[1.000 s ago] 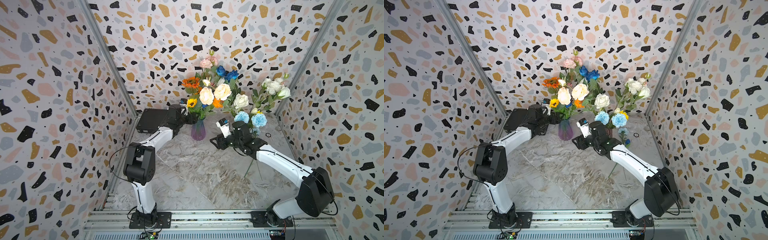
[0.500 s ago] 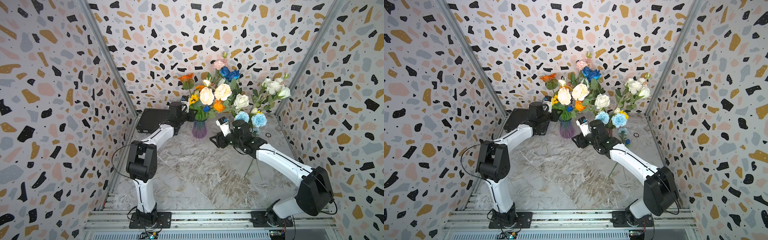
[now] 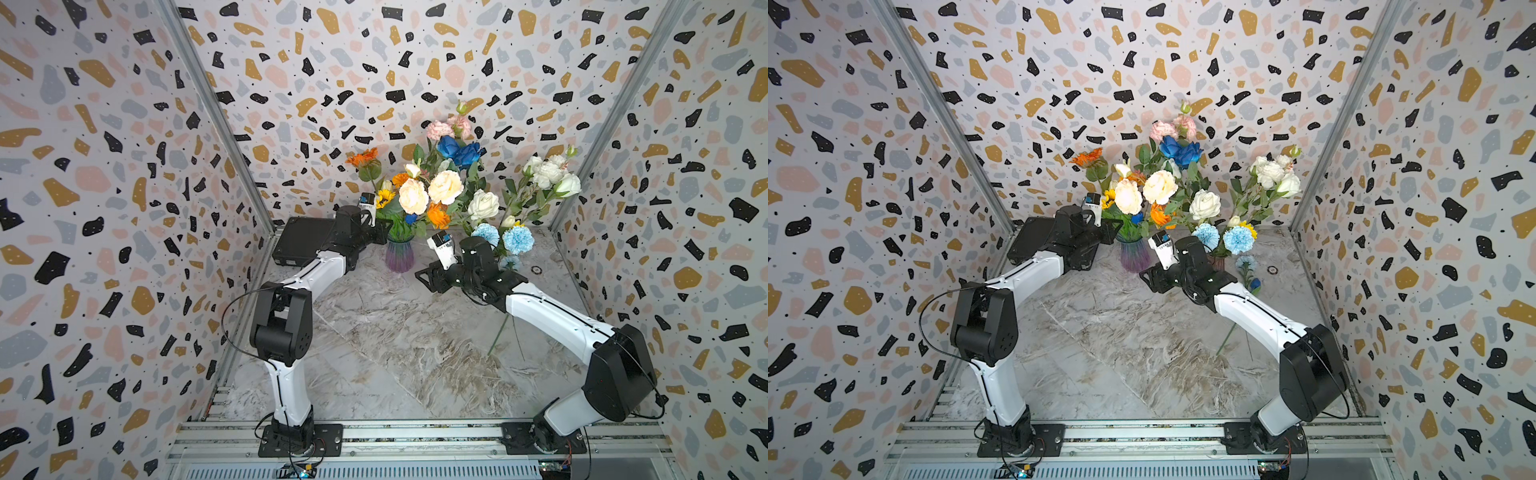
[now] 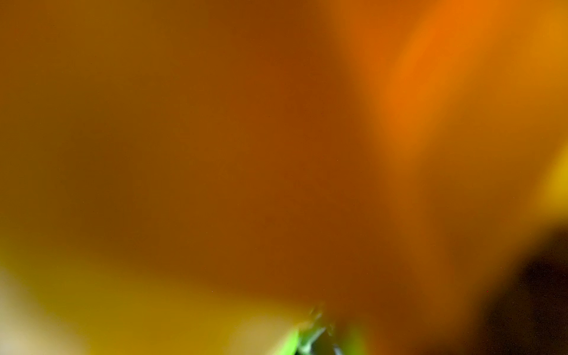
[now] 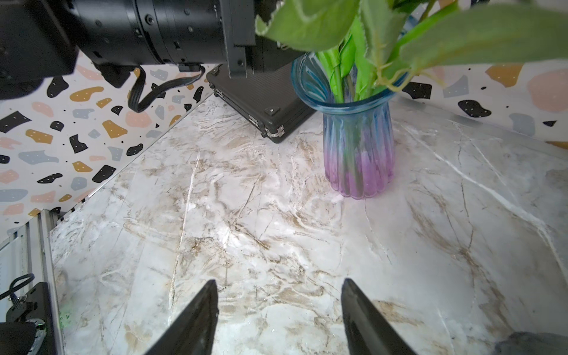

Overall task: Pick out blue flowers from the vase
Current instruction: Move the vase to the center of the board.

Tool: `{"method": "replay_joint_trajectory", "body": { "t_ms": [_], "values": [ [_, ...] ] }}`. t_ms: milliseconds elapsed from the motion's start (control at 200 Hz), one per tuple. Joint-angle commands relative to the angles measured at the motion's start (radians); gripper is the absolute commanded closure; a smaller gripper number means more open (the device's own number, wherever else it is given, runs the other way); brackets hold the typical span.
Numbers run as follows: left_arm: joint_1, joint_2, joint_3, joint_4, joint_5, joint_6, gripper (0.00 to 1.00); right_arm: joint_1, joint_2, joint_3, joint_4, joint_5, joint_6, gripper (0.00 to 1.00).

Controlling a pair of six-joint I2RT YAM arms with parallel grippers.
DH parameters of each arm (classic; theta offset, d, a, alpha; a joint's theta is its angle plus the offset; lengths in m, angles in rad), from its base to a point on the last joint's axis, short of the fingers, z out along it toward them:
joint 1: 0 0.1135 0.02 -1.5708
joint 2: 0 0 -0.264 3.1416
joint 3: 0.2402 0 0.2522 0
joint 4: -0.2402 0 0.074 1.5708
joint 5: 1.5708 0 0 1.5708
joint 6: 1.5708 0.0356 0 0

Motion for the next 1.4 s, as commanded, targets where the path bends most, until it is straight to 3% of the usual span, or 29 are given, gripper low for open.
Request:
{"method": "replay_joint_trajectory", "body": {
  "t_ms": [0, 245, 556, 1001, 1392],
  "values": [
    [0.014, -0.035, -0.022, -0.115, 0.004, -0.003, 1.00, 0.005, -0.010, 0.038, -0.002, -0.019, -0.010, 0.36],
    [0.032, -0.087, -0.023, -0.237, 0.025, -0.021, 1.00, 0.005, -0.012, 0.059, -0.021, -0.038, -0.020, 0.36],
    [0.043, -0.231, -0.172, -0.285, -0.038, -0.004, 1.00, 0.018, -0.017, 0.050, -0.019, -0.055, -0.026, 0.36],
    [0.086, -0.500, -0.449, -0.269, -0.252, -0.011, 1.00, 0.061, -0.047, 0.044, -0.045, -0.071, -0.039, 0.37],
    [0.095, -0.602, -0.520, -0.286, -0.386, -0.026, 1.00, 0.174, -0.064, 0.096, -0.102, -0.027, -0.086, 0.39]
  ]
}}
